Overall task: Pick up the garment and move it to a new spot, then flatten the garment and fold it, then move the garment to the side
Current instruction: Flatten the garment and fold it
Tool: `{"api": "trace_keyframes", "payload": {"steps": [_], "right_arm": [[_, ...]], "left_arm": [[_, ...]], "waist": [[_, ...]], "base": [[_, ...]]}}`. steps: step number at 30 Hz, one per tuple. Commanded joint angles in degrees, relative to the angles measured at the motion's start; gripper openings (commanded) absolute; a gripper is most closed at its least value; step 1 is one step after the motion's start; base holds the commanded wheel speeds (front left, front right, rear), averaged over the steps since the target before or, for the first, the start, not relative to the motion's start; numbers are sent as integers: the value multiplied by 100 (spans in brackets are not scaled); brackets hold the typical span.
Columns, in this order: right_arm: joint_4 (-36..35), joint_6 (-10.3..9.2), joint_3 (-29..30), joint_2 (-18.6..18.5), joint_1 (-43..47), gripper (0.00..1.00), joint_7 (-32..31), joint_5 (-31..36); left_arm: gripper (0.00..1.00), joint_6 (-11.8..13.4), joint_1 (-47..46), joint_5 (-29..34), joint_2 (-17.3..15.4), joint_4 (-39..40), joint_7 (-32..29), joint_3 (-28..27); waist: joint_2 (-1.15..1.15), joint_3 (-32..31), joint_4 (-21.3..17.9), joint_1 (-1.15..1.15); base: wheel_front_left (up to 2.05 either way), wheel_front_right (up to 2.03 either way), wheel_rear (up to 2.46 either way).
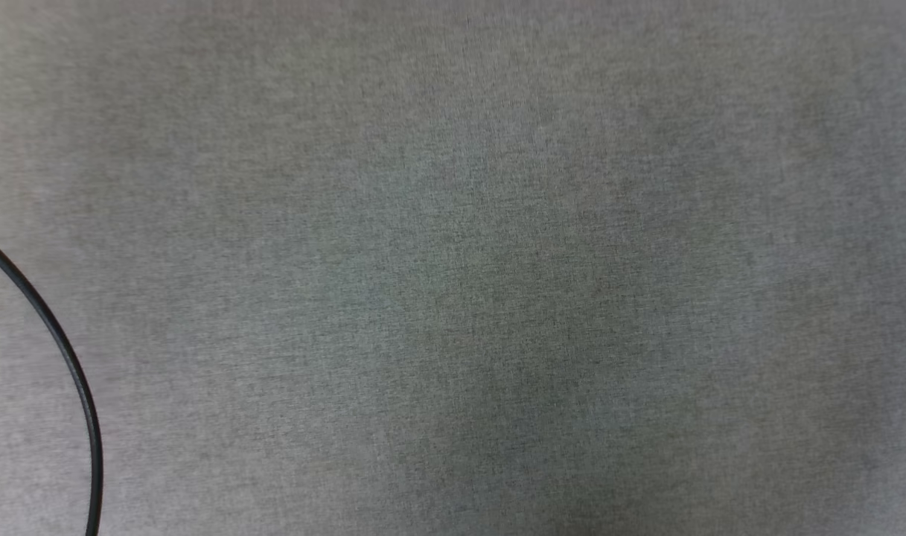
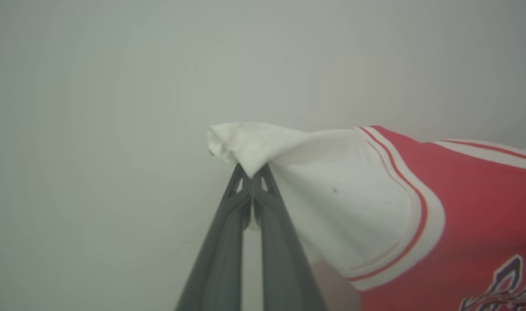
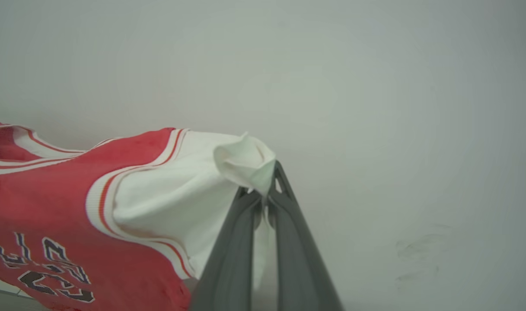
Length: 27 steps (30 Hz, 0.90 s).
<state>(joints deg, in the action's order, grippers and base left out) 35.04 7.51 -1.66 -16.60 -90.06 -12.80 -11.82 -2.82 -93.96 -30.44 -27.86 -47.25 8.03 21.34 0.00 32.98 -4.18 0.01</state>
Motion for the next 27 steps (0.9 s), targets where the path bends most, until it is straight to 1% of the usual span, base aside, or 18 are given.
{"api": "trace_keyframes", "payload": {"steps": [1, 5, 9, 16, 22, 25, 27], "right_arm": [[90, -4, -36, 42, -55, 0, 62, -77], [393, -4, -329, 7, 73, 0, 160, -249], [559, -4, -712, -61, 427, 0, 283, -519], [375, -4, -1398, -238, 1801, 0, 468, -1183], [87, -4, -1728, -446, 3292, 0, 491, -1713], [-71, -4, -1764, -515, 4034, 0, 581, -1921], [-170, -4, -1742, -547, 4518, 0, 636, -1983]], "left_arm": [[0, -20, -46, 6, 4, -62, 58, 10], [0, -119, 118, -24, 19, -294, 169, 72], [0, -225, 532, -138, 77, -493, 353, 101], [0, -365, 1935, -437, 175, -612, 621, 73], [0, -407, 3444, -655, 250, -226, 719, -112], [0, -366, 4252, -647, 233, 264, 725, -346], [0, -288, 4851, -622, 255, 625, 726, -528]], "waist": [[0, 139, -29, -1], [0, 254, -17, -1], [0, 150, 23, -1], [0, -340, 102, -1], [0, -891, 162, -1], [0, -1168, 187, -1], [0, -1401, 215, -1]], "base": [[0, 0, 0], [0, 0, 0], [0, 0, 0], [0, 0, 0], [0, 0, 0], [0, 0, 0], [0, 0, 0]]}}
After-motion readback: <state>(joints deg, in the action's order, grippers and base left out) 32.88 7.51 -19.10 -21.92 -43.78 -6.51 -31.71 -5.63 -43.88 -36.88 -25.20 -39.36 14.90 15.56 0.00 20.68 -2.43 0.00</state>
